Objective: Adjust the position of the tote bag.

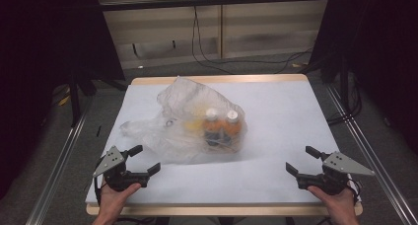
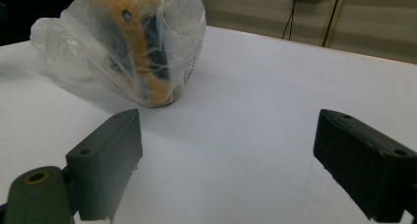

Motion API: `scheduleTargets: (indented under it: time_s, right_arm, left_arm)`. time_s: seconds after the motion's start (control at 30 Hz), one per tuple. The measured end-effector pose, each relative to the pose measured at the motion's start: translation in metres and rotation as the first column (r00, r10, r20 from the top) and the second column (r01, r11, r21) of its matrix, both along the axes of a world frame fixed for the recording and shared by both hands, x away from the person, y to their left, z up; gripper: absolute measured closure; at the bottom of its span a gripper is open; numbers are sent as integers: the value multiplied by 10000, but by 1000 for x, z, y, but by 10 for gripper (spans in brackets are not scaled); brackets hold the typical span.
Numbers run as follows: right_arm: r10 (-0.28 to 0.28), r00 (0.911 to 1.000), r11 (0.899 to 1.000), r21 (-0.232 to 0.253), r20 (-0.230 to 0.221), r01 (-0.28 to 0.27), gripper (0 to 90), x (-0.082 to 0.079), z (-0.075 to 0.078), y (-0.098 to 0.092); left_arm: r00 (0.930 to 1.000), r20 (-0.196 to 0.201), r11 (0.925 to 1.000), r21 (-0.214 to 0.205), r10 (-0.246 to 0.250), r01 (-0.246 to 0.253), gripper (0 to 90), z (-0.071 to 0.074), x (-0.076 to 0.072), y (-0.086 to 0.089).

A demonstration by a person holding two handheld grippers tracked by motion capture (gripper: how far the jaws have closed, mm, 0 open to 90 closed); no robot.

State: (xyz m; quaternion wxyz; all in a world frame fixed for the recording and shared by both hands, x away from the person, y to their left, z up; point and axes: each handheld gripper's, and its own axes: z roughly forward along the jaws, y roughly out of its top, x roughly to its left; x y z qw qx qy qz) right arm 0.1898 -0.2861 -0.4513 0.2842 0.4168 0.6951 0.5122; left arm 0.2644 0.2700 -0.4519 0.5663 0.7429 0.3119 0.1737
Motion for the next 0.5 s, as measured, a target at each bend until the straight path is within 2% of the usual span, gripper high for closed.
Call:
scheduleTargets:
  time_s: [0.13, 0.23, 0.5]
  right_arm:
    - [44, 9999, 10000, -29, -98, -45, 118, 1, 0, 0]
    - [1, 9998, 10000, 14, -179, 0, 128, 2, -1, 0]
    - [-52, 9993, 10000, 29, -374, 53, 173, 5, -2, 1]
  left_arm:
    - [10000, 60, 10000, 65, 12, -13, 52, -1, 2, 1]
    - [9999, -66, 9999, 70, 156, -156, 52, -1, 2, 0]
    - [9999, -122, 9998, 169, 44, -42, 92, -1, 4, -1]
